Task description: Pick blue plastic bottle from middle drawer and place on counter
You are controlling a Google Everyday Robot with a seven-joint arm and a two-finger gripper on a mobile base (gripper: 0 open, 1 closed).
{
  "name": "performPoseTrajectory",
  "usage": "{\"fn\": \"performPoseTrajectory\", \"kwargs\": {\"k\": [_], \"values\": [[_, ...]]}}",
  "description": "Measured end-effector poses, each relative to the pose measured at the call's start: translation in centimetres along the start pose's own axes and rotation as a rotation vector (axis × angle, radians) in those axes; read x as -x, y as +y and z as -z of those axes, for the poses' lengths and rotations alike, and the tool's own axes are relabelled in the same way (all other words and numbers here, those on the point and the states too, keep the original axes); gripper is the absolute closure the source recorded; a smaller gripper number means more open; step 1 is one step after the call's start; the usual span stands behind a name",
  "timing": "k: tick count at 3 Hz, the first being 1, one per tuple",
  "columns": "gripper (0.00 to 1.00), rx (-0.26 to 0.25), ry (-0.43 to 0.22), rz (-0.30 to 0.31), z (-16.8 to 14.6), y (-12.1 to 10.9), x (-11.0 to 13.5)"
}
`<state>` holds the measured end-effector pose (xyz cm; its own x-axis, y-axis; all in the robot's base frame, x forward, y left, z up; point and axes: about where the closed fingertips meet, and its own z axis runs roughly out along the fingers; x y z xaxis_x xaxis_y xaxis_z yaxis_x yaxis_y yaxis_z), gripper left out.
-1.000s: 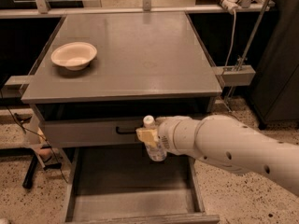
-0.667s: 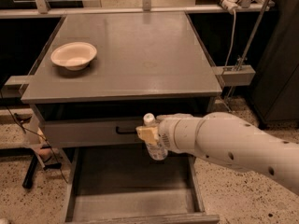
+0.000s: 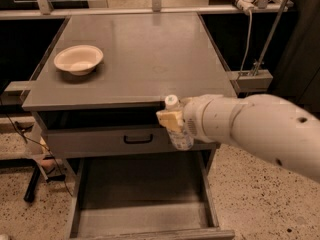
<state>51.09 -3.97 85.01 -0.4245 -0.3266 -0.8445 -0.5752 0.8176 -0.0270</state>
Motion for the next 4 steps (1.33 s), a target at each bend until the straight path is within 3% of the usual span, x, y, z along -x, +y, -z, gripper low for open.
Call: {"fn": "performPoseTrajectory", "kwargs": {"k": [4], "values": [[1.00, -0.108, -0.100, 0.118, 3.0, -5.3, 16.0]]}}
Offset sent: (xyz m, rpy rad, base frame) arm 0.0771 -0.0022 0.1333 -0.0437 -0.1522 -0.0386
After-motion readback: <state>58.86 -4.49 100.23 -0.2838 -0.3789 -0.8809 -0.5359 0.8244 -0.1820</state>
